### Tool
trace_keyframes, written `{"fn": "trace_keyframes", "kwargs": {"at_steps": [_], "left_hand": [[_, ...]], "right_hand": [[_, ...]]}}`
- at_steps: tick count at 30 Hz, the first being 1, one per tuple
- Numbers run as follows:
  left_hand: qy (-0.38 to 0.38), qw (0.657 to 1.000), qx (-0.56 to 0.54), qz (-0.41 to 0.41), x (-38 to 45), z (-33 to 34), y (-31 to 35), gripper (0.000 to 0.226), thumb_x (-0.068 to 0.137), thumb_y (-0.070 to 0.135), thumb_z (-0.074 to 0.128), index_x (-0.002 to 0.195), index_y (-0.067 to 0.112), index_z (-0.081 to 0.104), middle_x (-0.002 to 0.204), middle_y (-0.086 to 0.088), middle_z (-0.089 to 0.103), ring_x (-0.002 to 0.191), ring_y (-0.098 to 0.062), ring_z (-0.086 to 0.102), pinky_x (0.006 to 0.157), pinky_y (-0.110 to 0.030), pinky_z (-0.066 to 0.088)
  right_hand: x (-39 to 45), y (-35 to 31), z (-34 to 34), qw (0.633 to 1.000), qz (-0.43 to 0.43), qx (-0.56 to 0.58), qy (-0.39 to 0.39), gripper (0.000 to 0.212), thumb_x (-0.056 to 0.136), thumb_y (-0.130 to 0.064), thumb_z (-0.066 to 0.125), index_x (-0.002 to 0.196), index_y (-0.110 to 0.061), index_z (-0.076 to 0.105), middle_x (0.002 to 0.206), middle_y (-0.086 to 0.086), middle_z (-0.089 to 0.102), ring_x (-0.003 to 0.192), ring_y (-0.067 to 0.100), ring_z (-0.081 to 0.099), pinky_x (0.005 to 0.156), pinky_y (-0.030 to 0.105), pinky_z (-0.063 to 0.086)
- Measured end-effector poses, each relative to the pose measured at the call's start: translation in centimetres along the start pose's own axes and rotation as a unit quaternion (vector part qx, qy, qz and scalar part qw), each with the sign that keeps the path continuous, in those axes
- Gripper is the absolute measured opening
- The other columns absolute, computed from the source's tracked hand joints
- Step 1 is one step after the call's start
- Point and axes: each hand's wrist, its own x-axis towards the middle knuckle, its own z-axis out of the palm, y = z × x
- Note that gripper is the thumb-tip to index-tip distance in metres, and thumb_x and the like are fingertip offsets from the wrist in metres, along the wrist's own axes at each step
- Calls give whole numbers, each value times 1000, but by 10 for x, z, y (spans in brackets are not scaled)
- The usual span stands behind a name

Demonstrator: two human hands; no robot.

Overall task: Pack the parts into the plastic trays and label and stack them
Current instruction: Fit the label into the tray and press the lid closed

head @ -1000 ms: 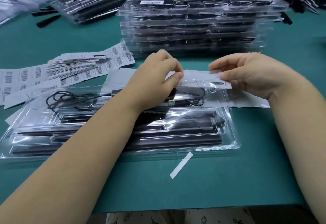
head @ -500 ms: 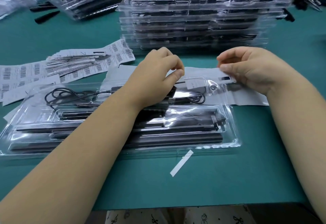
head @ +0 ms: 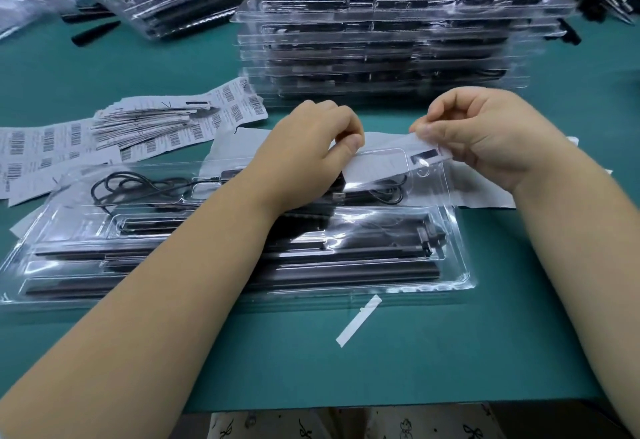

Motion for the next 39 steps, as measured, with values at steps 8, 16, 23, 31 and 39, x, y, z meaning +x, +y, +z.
{"fn": "trace_keyframes", "kwargs": {"at_steps": [8,16,23,31,39], "left_hand": [[-13,1000,-2,-5,2,1,-2,11,96,22,48,87,27,53,89,8,55,90,-16,48,81,-31,39],[-13,1000,0,-4,2,1,-3,10,96,23,48,87,26,53,89,9,55,90,-16,48,81,-32,39],[-9,1000,-2,-7,2,2,-2,11,96,23,49,86,26,54,87,10,54,89,-14,48,80,-30,39],[-42,999,-22,3,-1,-2,-3,30,78,52,65,93,29,53,88,16,49,85,-2,47,73,-12,38],[-14,1000,2,-2,2,2,-3,9,97,28,47,89,26,48,84,16,46,83,-12,47,79,-34,43]], "right_hand": [[-5,-6,-10,974,10,-220,-47,36,90,2,55,97,-31,64,99,-12,71,82,1,64,73,22,51],[-5,-5,-15,973,25,-231,-16,23,78,-4,72,69,-25,75,80,0,74,63,6,57,52,6,45],[-1,1,-17,955,-11,-281,-90,30,76,-15,73,79,-45,74,57,-16,57,53,0,45,54,8,42],[4,7,-12,959,-35,-274,-72,16,72,-18,79,76,-32,73,71,-2,61,54,-2,46,60,8,41],[3,4,-26,977,-24,-183,-105,19,57,-26,81,76,-28,76,85,-3,66,75,7,58,63,10,47]]}}
